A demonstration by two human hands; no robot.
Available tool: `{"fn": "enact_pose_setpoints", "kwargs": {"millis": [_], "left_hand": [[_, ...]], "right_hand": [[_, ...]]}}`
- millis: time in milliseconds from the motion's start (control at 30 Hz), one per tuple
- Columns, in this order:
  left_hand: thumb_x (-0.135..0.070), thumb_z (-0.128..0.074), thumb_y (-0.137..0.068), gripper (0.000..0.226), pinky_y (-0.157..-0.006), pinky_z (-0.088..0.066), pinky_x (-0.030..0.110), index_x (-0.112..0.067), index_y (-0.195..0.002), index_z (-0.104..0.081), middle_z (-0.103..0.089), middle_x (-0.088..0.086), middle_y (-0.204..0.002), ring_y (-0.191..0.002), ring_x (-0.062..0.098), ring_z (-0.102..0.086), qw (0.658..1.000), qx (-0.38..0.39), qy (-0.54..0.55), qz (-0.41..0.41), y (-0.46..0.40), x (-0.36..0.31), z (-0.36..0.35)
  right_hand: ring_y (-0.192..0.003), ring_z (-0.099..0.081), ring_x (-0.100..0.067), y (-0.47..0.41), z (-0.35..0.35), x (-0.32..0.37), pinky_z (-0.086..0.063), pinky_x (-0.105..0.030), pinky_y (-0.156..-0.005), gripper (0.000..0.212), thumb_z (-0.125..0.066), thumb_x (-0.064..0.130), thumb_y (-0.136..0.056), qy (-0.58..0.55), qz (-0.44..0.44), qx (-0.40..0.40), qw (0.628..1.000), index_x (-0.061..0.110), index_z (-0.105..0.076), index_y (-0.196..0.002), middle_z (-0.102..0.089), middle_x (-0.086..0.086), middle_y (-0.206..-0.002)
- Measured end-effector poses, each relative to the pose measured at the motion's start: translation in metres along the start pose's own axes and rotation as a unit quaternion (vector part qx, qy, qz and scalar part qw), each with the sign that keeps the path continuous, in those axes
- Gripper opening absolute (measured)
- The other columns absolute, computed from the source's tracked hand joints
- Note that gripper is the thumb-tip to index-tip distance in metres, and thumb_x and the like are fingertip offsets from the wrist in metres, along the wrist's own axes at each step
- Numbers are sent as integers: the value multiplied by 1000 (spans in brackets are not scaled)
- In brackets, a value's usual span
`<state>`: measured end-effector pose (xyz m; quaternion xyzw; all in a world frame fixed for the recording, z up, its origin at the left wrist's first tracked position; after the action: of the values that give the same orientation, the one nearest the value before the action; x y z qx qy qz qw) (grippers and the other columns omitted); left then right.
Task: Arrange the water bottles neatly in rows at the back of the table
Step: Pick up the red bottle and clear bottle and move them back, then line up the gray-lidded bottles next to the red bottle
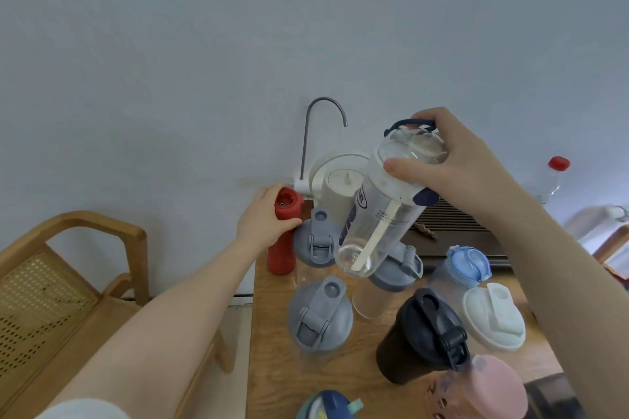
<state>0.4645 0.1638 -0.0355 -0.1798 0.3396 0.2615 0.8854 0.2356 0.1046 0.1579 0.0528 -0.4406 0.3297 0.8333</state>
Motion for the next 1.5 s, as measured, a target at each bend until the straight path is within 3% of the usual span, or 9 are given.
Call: {"fn": "enact_pose_setpoints", "kwargs": {"millis": [233, 400, 600, 700, 900, 1033, 1200, 1367, 1500], "left_hand": [[-16, -63, -81, 86, -108, -25, 30, -21, -145, -5, -18, 8, -154, -138, 23, -25, 993, 102, 59, 2, 3, 3, 3], [-3, -50, -82, 70, -106, -21, 29, -15, -143, -16, -5, 8, -155, -141, 23, -13, 998, -49, -6, -28, 45, 17, 81], [-15, -49, -81, 53, -100, -28, 28, -11, -133, -37, -27, 11, -146, -130, 26, -33, 999, -51, -9, -12, 99, 44, 106], [-32, -42, -74, 52, -97, -23, 24, -11, -121, -49, -43, 10, -132, -125, 23, -37, 999, -38, -32, -20, 116, 45, 103], [-17, -55, -86, 35, -102, -27, 26, -13, -120, -49, -43, 6, -131, -125, 18, -37, 999, -3, 11, -41, 130, 40, 81], [-39, -60, -82, 56, -106, -35, 37, -20, -130, -39, -38, 2, -137, -126, 17, -38, 997, 58, 52, -19, 125, 34, 58], [-51, -78, -59, 109, -107, -35, 40, -30, -143, -11, -20, -1, -150, -132, 20, -33, 991, 131, 14, -3, 111, 17, 26], [-48, -79, -59, 106, -97, -40, 35, -26, -141, -15, -26, 0, -147, -125, 21, -42, 996, 93, -10, 5, 98, 12, 18], [-47, -78, -60, 80, -81, -48, 33, -22, -122, -34, -45, 2, -124, -100, 18, -51, 998, 46, 22, 40, 88, 11, 21]], "right_hand": [[-60, -64, -1, -1, 3, 59, -50, -21, -60, 41, -74, 32, -70, -72, 72, -8, 995, 32, -54, -105, -62, 12, -87], [-72, -60, -8, -6, -67, 83, -48, -23, -62, 47, -72, 39, -70, -17, 86, 60, 994, 28, -49, -110, -58, 10, -90], [-77, -53, -22, 2, -205, 29, -42, -30, -59, 63, -69, 42, -73, 160, 27, 203, 966, 14, -37, -120, -56, -6, -96], [-80, -55, -23, 15, -237, -10, -52, -35, -71, 69, -71, 39, -72, 182, -12, 216, 959, 13, -33, -122, -55, -5, -96], [-88, -60, -26, 22, -248, -50, -56, -45, -80, 69, -71, 45, -68, 215, -64, 201, 953, 17, -30, -116, -57, -6, -101], [-98, -58, -29, 19, -234, -35, -52, -40, -80, 78, -64, 63, -67, 319, 12, 200, 927, 12, -37, -119, -55, -10, -112], [-113, -52, -29, -21, -163, -39, -42, -38, -89, 55, -55, 50, -83, 164, 14, 72, 984, 13, -48, -122, -58, -13, -123], [-134, -33, -38, -24, -191, -100, -36, -50, -107, 99, -68, 55, -70, 227, -49, 218, 948, 17, -17, -146, -24, -18, -152], [-138, -27, -40, -28, -207, -111, -34, -52, -109, 116, -75, 55, -63, 195, -49, 237, 951, 22, -2, -148, 1, -15, -157]]}}
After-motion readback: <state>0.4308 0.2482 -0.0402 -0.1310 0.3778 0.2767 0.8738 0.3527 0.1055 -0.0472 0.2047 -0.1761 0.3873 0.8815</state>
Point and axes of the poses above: each hand's wrist, its own y-axis away from the middle knuckle, its own z-axis out of the back of the hand, x = y × z, the point moved 9 cm from there along -y, towards the middle knuckle
